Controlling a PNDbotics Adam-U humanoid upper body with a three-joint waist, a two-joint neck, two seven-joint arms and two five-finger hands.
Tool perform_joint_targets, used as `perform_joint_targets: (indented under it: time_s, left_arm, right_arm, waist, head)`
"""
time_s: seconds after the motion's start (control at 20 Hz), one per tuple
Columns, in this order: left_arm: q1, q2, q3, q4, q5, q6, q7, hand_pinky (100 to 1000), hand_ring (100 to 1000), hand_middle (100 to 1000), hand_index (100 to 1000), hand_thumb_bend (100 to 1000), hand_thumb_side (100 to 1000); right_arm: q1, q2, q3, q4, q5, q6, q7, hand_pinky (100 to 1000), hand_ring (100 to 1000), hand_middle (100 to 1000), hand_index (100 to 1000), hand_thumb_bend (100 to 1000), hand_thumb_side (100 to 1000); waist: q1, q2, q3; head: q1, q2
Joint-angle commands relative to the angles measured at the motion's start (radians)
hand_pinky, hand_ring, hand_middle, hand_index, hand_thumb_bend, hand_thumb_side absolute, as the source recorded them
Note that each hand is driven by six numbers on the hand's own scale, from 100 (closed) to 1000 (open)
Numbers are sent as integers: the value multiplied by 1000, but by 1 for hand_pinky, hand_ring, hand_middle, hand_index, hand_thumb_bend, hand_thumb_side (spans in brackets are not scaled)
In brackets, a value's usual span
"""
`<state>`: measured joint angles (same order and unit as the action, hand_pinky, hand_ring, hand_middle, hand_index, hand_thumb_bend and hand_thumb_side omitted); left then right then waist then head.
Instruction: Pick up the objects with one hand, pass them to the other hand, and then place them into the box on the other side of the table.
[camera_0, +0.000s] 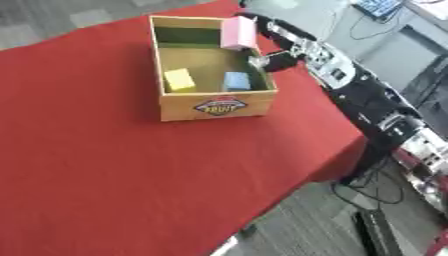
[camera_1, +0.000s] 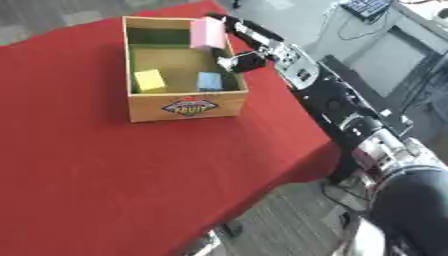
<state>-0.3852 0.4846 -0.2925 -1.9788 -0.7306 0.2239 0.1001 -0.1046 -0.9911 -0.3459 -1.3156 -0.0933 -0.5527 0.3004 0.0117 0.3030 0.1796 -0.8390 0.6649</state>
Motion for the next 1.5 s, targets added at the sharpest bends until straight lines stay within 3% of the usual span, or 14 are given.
perform_joint_targets:
  time_s: [0.05,0.3,0.35,0.4,0.5,0.55,0.6,0.65,0.9,1.0,1.05,1.2,1.45,1.5]
  left_arm:
    - [-2,31,12,-21,-5,6,3,775,686,636,845,789,616]
    - [6,29,14,-21,-11,12,5,774,685,634,844,789,617]
    - [7,29,15,-21,-12,13,6,774,685,634,844,791,615]
    - [7,31,15,-21,-13,14,6,774,686,635,844,792,615]
    - [8,34,15,-21,-15,15,7,774,686,634,844,793,613]
    - [8,35,15,-21,-15,15,8,773,685,634,843,790,615]
    - [10,35,14,-21,-16,15,8,773,685,634,844,790,615]
    - [12,35,14,-21,-17,16,9,773,685,634,844,791,615]
    - [13,38,14,-21,-22,15,12,773,685,632,843,796,609]
    - [12,41,14,-21,-23,15,14,772,685,631,843,796,608]
    - [12,42,15,-21,-24,15,15,771,683,629,842,794,606]
    - [12,41,14,-21,-24,15,18,771,682,628,841,789,607]
    - [16,40,13,-21,-25,14,21,769,682,628,840,787,607]
    - [17,41,13,-21,-25,15,21,768,681,627,841,786,607]
  right_arm:
    - [-5,-54,-23,1,13,8,-31,1000,1000,915,1000,100,221]
    - [-3,-59,-19,-28,17,1,-73,1000,1000,921,1000,100,187]
    - [-5,-61,-11,-39,20,-8,-70,1000,1000,930,1000,100,247]
    - [-6,-59,-1,-56,21,-21,-60,1000,1000,935,1000,100,505]
    - [-1,-54,9,-79,15,-51,-32,1000,1000,943,1000,100,517]
    - [1,-54,6,-76,14,-64,-18,1000,1000,950,1000,100,140]
    - [2,-56,0,-66,15,-71,-9,1000,1000,951,1000,100,101]
    - [1,-59,-8,-53,20,-72,-8,1000,1000,949,1000,100,210]
    - [-1,-64,-13,-41,78,-60,-53,1000,1000,960,1000,100,244]
    - [1,-60,-1,-58,100,-76,-51,1000,1000,966,1000,100,100]
    - [3,-57,4,-71,105,-89,-41,1000,1000,967,1000,100,459]
    - [4,-56,8,-81,91,-129,-33,1000,1000,982,1000,100,568]
    - [6,-58,19,-90,40,-179,-51,1000,1000,1000,1000,100,498]
    - [9,-59,23,-93,44,-193,-43,1000,1000,1000,1000,100,290]
  waist:
    - [-4,-14,0]
    - [-8,-15,-3]
    - [-8,-15,-2]
    - [-7,-16,-3]
    - [-8,-17,-6]
    - [-9,-17,-7]
    - [-9,-18,-8]
    - [-10,-19,-10]
    - [-13,-19,-9]
    - [-15,-19,-6]
    - [-16,-19,-6]
    - [-18,-21,-7]
    - [-20,-23,-3]
    - [-20,-23,-2]
  head:
    - [-6,0]
    - [-7,5]
    - [-8,6]
    - [-9,8]
    - [-8,13]
    - [-7,14]
    - [-6,15]
    - [-5,15]
    - [-12,23]
    - [-15,26]
    - [-16,27]
    - [-16,34]
    - [-21,36]
    - [-22,36]
